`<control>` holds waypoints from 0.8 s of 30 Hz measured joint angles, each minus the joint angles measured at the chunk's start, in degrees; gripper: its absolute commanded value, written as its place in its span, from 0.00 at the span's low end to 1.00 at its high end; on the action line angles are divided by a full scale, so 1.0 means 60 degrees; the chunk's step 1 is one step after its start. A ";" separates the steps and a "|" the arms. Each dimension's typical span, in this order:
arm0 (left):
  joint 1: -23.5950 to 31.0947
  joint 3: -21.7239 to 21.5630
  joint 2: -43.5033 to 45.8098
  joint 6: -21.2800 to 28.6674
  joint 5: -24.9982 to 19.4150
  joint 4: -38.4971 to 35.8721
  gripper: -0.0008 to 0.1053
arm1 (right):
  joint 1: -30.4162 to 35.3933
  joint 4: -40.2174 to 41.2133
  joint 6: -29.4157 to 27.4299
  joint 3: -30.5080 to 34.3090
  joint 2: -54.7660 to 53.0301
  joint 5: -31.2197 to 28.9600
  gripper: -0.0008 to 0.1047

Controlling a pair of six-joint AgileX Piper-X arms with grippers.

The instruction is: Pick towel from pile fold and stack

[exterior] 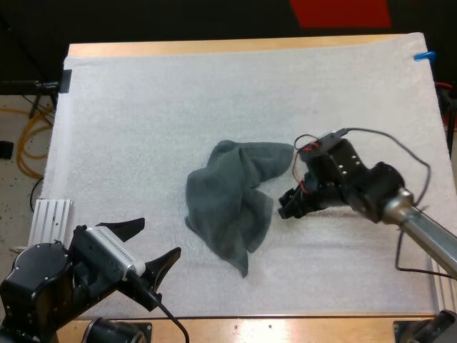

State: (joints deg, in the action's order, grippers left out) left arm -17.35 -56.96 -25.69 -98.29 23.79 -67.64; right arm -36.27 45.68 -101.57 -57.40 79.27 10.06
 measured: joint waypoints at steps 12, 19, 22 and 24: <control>0.0000 0.0000 0.0000 0.0000 0.0000 0.0000 0.68 | 0.0000 -0.1884 0.0707 0.0159 0.2505 0.2427 0.59; 0.0000 0.0000 0.0000 0.0000 0.0000 0.0000 0.68 | 0.0000 -0.3217 0.1963 0.0159 0.3400 0.2560 0.26; 0.0000 0.0000 0.0000 0.0000 0.0000 0.0000 0.68 | 0.0000 -0.3696 0.2190 0.0159 0.3428 0.2560 0.02; 0.0000 0.0000 0.0000 0.0000 0.0000 0.0000 0.68 | 0.0000 -0.3893 0.2270 0.0147 0.3420 0.2560 0.01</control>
State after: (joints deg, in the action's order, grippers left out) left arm -17.35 -56.96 -25.69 -98.29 23.79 -67.64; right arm -36.27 22.33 -87.95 -56.52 99.79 25.42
